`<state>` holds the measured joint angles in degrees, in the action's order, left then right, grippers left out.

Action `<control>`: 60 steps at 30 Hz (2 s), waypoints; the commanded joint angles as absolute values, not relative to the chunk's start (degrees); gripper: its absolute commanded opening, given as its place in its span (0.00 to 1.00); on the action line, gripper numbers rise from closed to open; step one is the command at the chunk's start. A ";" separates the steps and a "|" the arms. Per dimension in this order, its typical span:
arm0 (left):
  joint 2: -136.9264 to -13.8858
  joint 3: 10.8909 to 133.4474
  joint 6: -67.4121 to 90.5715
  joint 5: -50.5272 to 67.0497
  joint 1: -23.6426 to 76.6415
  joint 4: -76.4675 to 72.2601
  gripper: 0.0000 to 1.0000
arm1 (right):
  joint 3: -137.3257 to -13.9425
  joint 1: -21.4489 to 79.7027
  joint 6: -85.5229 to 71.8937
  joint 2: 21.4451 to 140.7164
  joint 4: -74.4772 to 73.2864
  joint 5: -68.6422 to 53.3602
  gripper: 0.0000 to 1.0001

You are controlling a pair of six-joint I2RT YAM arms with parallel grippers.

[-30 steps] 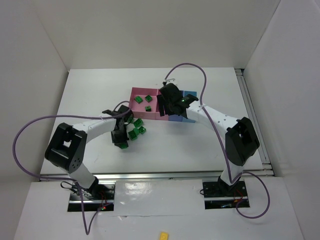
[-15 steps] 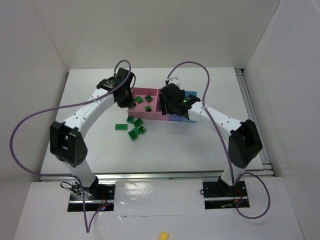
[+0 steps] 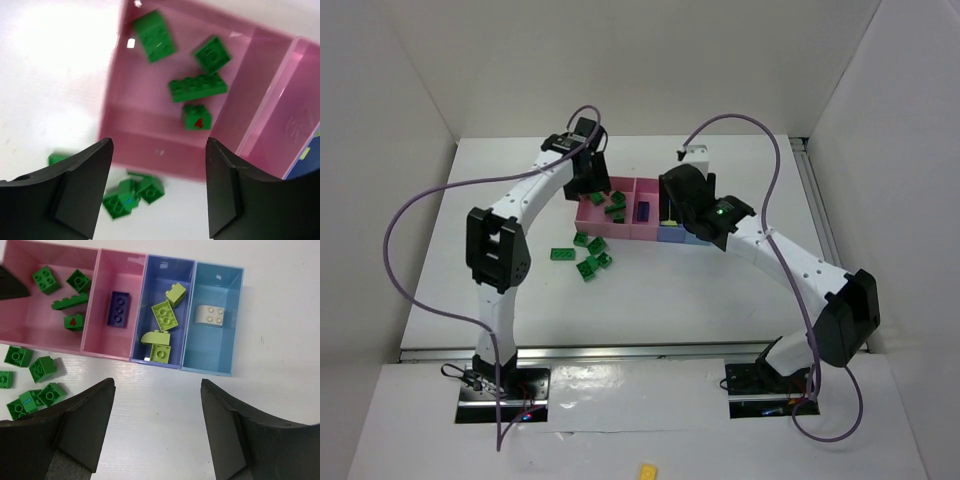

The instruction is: Sort the legos into containers by color

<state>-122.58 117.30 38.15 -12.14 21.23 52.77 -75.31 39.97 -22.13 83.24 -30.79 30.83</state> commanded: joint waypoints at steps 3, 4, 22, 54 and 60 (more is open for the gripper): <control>-105.60 100.58 44.19 -16.08 17.50 56.07 0.76 | -74.27 39.90 -23.20 84.46 -29.97 30.85 0.77; -103.56 96.98 47.52 -15.47 16.45 56.07 0.76 | -74.27 39.90 -23.20 84.46 -29.36 30.85 0.77; -104.49 76.45 61.17 -2.10 7.90 44.74 0.88 | -77.26 40.96 -22.06 88.59 -29.97 27.25 0.77; -99.39 91.74 45.80 -7.13 13.97 45.97 0.23 | -77.26 40.96 -23.20 90.79 -29.97 26.19 0.77; -117.57 114.84 42.99 -4.58 15.47 50.86 0.65 | -77.78 40.96 -23.20 90.27 -31.11 26.97 0.77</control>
<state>-109.82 108.40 45.89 -5.85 15.84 46.74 -75.42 40.38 -22.72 90.52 -30.85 25.71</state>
